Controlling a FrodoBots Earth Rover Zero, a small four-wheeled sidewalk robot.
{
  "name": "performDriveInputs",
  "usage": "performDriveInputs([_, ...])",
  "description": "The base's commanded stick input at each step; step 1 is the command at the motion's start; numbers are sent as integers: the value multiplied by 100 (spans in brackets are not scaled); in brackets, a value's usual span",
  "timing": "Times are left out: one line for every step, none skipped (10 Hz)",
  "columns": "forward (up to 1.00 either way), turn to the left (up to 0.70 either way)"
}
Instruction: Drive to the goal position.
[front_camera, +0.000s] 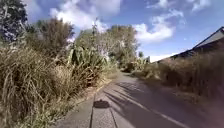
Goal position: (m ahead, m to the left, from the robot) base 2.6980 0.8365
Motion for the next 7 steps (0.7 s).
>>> performDriveInputs([67,-34])
performDriveInputs([70,-36])
performDriveInputs([70,-36])
performDriveInputs([70,-36])
performDriveInputs([70,-36])
performDriveInputs([70,-36])
performDriveInputs([70,-36])
